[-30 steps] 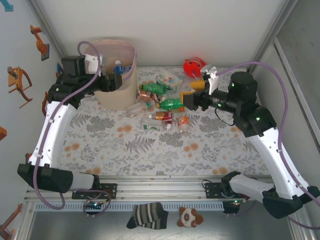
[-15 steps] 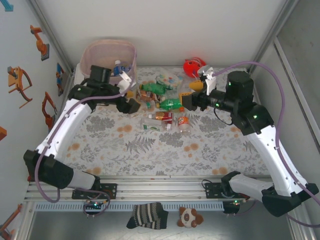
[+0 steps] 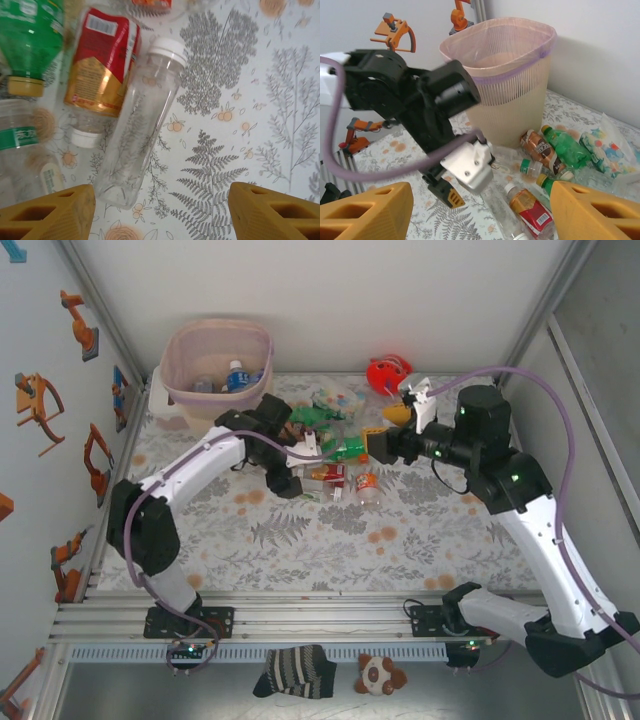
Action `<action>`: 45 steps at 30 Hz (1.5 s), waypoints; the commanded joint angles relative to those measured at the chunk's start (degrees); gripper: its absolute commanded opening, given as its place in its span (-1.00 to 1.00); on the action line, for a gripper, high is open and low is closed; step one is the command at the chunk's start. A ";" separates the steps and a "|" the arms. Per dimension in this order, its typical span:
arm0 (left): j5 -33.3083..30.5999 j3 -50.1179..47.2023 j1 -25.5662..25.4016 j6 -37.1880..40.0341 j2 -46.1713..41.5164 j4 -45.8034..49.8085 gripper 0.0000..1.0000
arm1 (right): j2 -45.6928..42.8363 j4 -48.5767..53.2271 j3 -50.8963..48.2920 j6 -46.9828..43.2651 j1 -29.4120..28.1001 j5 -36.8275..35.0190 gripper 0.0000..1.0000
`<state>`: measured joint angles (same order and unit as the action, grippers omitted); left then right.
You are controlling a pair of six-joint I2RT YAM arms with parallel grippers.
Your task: Put the plastic bottles in the bin
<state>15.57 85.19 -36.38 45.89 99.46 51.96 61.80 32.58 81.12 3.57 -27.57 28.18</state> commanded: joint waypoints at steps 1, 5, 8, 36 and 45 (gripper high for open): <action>-3.83 1.50 -1.12 4.47 2.72 0.88 0.40 | -1.50 -0.06 1.40 -0.91 -0.38 -0.93 0.43; -4.91 1.77 -2.01 5.69 5.05 -1.74 0.40 | -1.93 -0.02 1.50 -0.87 -0.38 -1.03 0.43; -5.46 2.78 -2.29 6.53 6.91 -3.37 0.40 | -2.14 -0.15 1.58 -0.78 -0.38 -1.03 0.43; -3.05 7.10 -3.74 6.78 19.82 -2.16 0.27 | -3.50 -0.71 0.53 -0.07 -0.38 -1.38 0.41; -2.94 6.85 -3.87 6.35 19.95 -1.96 0.05 | -3.73 -1.33 0.18 0.29 -0.38 -1.42 0.41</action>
<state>10.76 91.18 -39.83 52.29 119.46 47.83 58.94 32.73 81.12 3.42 -27.57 27.33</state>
